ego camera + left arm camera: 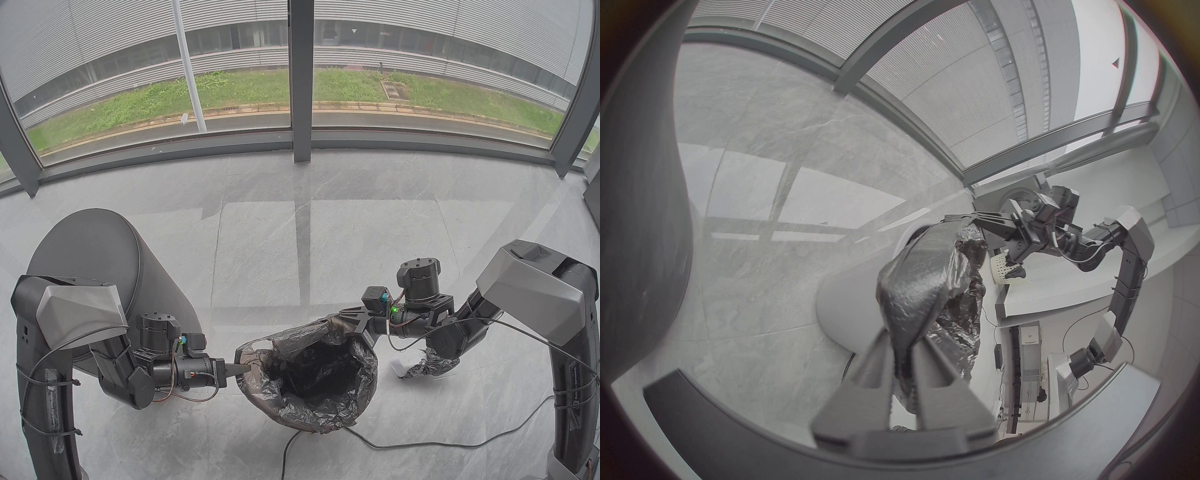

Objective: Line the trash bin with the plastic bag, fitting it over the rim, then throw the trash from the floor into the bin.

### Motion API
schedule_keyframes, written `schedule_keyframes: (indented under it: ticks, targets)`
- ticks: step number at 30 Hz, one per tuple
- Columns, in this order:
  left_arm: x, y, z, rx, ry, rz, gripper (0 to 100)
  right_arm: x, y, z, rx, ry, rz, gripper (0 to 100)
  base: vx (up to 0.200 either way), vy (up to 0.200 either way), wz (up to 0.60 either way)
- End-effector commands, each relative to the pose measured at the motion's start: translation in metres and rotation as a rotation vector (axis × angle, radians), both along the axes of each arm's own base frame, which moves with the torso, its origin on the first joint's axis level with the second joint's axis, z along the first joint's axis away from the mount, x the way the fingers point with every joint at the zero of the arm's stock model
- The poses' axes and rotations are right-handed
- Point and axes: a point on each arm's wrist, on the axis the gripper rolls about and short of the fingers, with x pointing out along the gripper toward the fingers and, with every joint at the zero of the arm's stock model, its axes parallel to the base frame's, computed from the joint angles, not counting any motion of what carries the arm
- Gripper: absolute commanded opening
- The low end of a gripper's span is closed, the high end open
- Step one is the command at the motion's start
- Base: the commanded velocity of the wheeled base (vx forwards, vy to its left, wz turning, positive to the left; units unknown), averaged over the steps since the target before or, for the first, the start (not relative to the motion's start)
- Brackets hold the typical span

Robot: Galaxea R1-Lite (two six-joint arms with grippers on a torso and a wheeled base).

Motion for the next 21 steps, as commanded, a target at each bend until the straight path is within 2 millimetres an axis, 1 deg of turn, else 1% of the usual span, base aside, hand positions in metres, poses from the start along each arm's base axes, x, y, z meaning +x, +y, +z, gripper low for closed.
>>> schedule_keyframes:
  ticks: [1,4,5,9,13,14,16,21]
  targets:
    - [0.001,0.001,-0.003,0.012,0.014,0.016,100,-0.001,0.002,-0.002,-0.001,0.003,0.006,0,0.0,0.0,0.0]
    - [0.006,0.001,-0.006,0.022,0.004,0.032,100,0.0,0.002,-0.005,-0.002,0.007,0.005,0,0.0,0.0,0.0]
    - [0.014,-0.001,-0.006,0.029,-0.019,0.047,100,0.002,0.003,-0.008,0.0,0.011,-0.005,0,0.0,0.0,0.0]
    - [0.024,-0.005,-0.006,0.03,-0.049,0.054,100,0.005,0.003,-0.008,0.033,0.013,-0.035,0,0.0,0.0,0.0]
    - [0.027,-0.007,-0.008,0.028,-0.054,0.051,100,0.009,0.004,-0.01,0.038,0.009,-0.07,0,0.0,0.0,0.0]
    - [0.028,-0.007,-0.008,0.028,-0.055,0.05,100,0.014,0.006,-0.012,0.057,0.001,-0.102,0,0.0,0.0,0.0]
    - [0.027,-0.009,-0.008,0.027,-0.057,0.045,100,0.018,0.008,-0.016,0.08,0.009,-0.129,0,0.0,0.0,0.0]
    - [0.027,-0.01,-0.002,0.024,-0.077,0.041,100,0.018,0.008,-0.018,0.11,0.044,-0.149,0,0.0,0.0,0.0]
